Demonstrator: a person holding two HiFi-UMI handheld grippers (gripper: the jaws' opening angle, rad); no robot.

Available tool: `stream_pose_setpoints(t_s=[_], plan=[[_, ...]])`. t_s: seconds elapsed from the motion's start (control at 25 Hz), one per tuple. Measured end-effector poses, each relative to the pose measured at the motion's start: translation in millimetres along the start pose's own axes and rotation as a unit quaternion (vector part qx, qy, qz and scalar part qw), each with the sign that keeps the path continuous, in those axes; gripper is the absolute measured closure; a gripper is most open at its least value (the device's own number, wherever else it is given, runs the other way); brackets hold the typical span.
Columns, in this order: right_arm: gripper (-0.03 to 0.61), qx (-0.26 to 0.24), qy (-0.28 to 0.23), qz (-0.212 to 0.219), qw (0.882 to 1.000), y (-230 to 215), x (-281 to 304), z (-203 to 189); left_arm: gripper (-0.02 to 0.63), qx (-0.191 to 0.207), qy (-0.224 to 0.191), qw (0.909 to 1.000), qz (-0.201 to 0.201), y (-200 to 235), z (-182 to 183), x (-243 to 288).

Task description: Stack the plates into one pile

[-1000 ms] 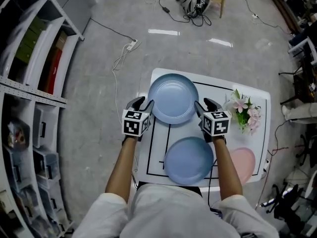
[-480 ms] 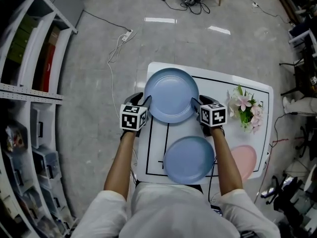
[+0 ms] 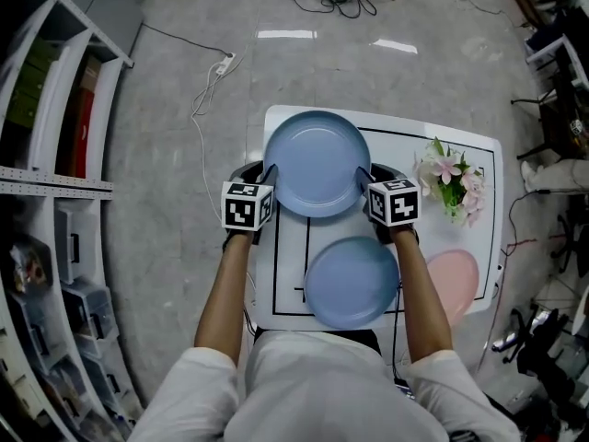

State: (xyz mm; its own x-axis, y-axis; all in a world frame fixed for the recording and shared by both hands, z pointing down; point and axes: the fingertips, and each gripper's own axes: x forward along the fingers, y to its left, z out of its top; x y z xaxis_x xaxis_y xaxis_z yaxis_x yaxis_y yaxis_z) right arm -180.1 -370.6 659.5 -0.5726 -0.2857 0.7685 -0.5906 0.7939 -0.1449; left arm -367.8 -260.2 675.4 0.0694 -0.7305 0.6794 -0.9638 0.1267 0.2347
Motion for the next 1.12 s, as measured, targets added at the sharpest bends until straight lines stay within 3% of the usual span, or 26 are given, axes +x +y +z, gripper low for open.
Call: stream_pose_setpoints(t_s=[0.28,0.48,0.84,1.12], plan=[[0.471,0.013,-0.018,-0.021,1.000,-13,-63,-10,0.522,0.012,-0.036,0.9992,-0.015,-51,26,-32],[0.469,0.020,-0.036,-0.020,0.999,-15,-110,-34,0.526,0.033,-0.048,0.9982,-0.008,-92,24,-61],[0.471,0.019,-0.045,-0.008,0.999,5,-206,-112,0.528,0.032,-0.071,0.9970,0.003,-173,-37,-140],[0.469,0.014,-0.033,0.003,0.999,18,-254,-173,0.528,0.022,-0.052,0.9984,-0.001,-218,-96,-175]])
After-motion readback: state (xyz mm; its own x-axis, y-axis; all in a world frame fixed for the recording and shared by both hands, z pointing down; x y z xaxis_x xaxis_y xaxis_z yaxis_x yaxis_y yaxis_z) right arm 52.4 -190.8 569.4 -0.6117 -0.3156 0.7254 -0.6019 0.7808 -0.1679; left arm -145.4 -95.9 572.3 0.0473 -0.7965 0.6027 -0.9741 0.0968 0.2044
